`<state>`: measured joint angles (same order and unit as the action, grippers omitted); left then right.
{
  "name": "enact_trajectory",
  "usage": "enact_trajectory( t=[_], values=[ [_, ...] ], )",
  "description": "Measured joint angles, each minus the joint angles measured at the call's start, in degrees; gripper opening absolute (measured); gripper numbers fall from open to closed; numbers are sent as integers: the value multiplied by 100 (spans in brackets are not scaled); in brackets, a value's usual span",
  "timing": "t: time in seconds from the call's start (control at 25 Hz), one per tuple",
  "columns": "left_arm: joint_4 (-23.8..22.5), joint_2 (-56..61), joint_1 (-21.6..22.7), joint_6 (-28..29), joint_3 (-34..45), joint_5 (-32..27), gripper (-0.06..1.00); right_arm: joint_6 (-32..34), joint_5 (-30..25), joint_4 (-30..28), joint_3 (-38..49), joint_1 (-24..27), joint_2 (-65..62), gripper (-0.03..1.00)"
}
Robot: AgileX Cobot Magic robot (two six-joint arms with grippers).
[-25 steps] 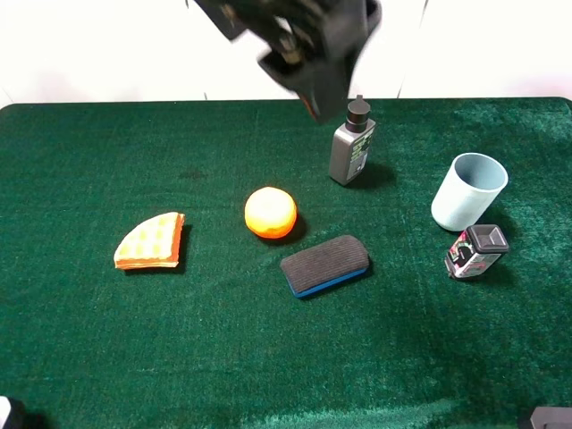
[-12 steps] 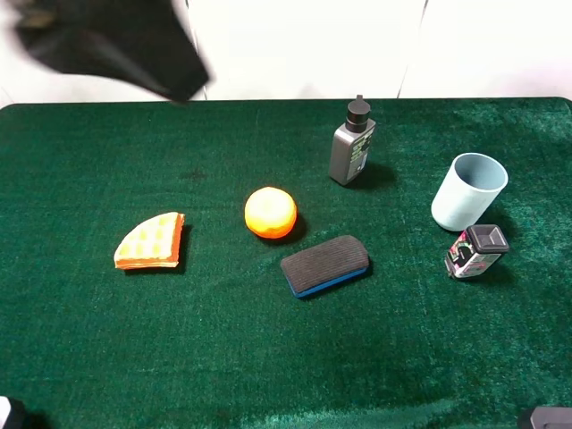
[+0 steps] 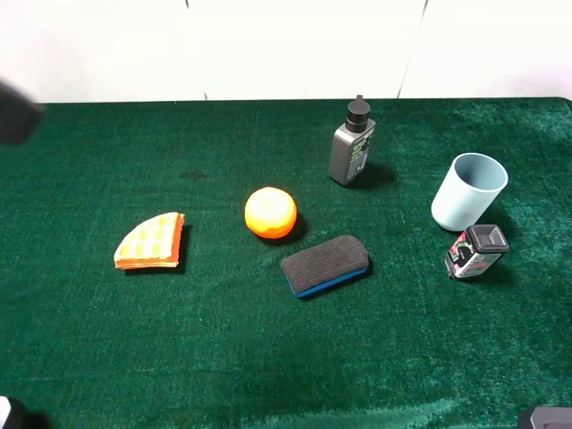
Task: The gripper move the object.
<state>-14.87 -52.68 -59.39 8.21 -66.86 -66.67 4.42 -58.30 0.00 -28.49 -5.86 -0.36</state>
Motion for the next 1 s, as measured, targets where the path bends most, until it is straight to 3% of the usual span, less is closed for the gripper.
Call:
enact_trajectory(
  t=[0.12,0.52,1.0],
  values=[
    [88,253,418,0,280,0,99,0,8,0,0,0,0,70],
    [864,989,2583,-10,1064,-5,99,0,22,0,0,0,0,70],
    [901,2708,4428,-23,2337,-5,99,0,22,0,0,0,0,70]
  ],
)
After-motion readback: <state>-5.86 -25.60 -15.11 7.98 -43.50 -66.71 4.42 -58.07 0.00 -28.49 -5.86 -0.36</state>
